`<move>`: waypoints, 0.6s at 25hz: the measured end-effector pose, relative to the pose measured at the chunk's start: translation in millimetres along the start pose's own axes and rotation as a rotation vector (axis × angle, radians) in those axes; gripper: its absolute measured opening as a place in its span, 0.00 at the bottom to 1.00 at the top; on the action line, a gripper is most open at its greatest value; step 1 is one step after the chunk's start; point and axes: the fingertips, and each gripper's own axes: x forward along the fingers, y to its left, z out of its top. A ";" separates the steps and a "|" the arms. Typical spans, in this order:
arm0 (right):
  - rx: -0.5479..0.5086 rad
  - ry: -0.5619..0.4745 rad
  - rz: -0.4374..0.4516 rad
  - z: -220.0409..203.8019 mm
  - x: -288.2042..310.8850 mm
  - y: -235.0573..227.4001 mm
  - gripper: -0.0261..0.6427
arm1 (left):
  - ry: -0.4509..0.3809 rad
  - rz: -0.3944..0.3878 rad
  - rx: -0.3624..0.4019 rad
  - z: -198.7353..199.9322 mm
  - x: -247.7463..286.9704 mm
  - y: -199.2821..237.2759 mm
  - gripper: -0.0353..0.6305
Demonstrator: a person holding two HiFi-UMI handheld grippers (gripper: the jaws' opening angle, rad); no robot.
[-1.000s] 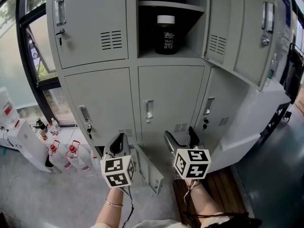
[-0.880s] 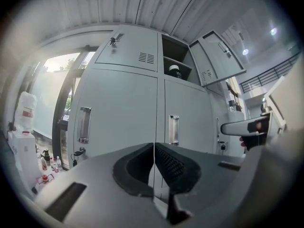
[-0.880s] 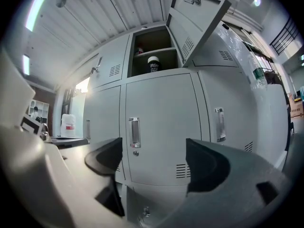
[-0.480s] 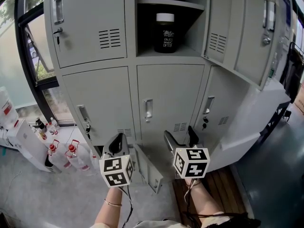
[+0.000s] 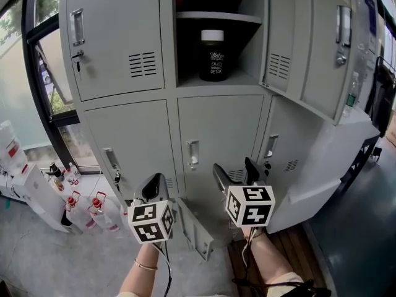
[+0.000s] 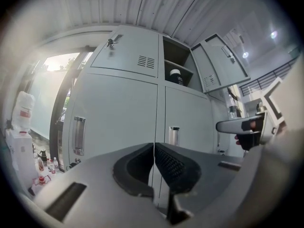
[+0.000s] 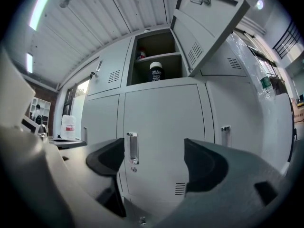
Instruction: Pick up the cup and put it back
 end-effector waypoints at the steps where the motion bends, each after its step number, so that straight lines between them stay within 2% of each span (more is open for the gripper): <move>1: -0.005 -0.011 0.000 7.3 0.8 0.0 0.60 | -0.004 0.000 -0.006 4.4 1.5 0.1 0.07; 9: -0.037 -0.074 0.002 67.2 10.0 -6.5 0.58 | -0.039 0.012 0.043 52.7 10.9 4.5 0.07; 15: -0.061 -0.112 -0.004 112.8 19.0 -11.7 0.58 | -0.080 -0.021 0.099 93.1 15.9 -7.8 0.07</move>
